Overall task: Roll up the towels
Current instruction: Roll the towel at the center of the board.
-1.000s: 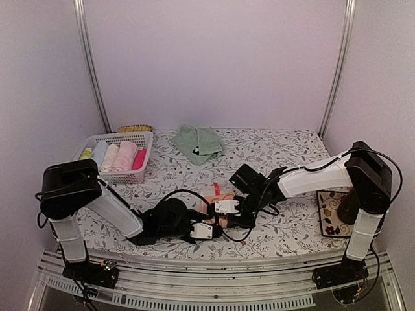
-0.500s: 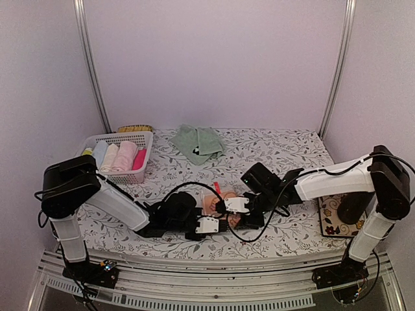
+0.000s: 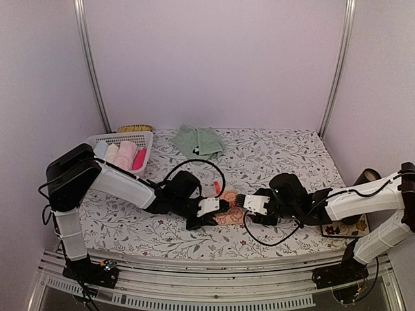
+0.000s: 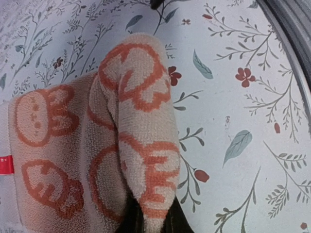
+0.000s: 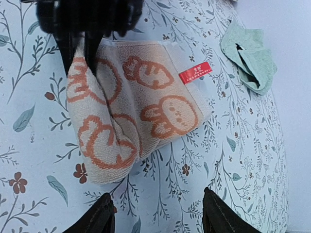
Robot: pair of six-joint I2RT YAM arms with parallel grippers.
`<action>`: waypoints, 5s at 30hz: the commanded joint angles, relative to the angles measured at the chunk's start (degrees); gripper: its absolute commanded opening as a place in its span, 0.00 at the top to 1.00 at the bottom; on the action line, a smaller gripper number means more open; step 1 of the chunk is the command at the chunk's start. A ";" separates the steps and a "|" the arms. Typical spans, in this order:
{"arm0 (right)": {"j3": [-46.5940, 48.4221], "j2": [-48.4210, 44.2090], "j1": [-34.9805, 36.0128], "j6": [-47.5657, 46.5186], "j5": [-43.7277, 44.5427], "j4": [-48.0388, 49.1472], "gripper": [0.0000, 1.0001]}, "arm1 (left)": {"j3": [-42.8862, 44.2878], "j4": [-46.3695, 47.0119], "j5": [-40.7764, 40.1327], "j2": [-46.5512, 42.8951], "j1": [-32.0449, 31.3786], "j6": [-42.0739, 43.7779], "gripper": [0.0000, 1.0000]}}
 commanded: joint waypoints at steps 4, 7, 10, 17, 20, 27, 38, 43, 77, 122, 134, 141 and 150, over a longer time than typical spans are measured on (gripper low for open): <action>-5.49 -1.85 3.03 -6.01 8.74 18.39 0.36 | 7.66 -14.10 12.52 6.65 4.27 -7.18 1.00; -7.15 -1.08 4.49 -9.47 9.75 21.99 0.36 | 8.66 -15.22 16.20 7.27 5.73 -8.95 1.00; -7.71 -0.20 5.07 -11.27 9.97 24.09 0.36 | 8.66 -14.87 18.06 7.03 7.26 -11.48 1.00; -7.55 0.28 5.61 -13.94 8.87 25.66 0.35 | 8.86 -13.56 23.67 7.64 9.91 -16.89 1.00; -8.13 0.16 6.12 -15.74 7.34 26.04 0.36 | 8.57 -12.34 25.40 7.96 11.22 -19.72 1.00; -8.82 2.56 7.08 -20.96 3.59 26.46 0.35 | 7.29 -8.19 29.92 8.34 13.70 -25.86 1.00; -3.59 15.53 7.08 -25.39 4.92 28.42 0.36 | 7.63 -5.70 34.50 12.28 16.24 -29.88 0.99; -1.03 20.08 6.97 -27.02 5.66 30.78 0.36 | 9.42 -7.60 34.44 13.26 16.35 -29.32 0.96; 19.73 26.86 2.86 -12.42 -3.65 -5.37 0.80 | 1.12 -4.32 21.58 1.78 17.00 -25.67 0.29; 33.00 34.62 -3.06 0.78 -31.22 -32.12 0.80 | -20.62 28.80 -29.55 -7.96 -11.12 4.45 0.30; 33.09 35.00 -3.59 0.49 -31.76 -32.58 0.80 | -16.03 21.00 -29.05 -3.56 -11.15 6.31 0.59; 32.78 33.68 -3.94 0.74 -30.79 -31.79 0.75 | -14.03 15.39 -26.68 -2.64 -11.07 5.30 0.84; 22.79 21.47 -5.14 3.17 -25.29 -21.73 0.01 | -10.23 6.03 -17.05 -3.42 -8.10 0.65 0.85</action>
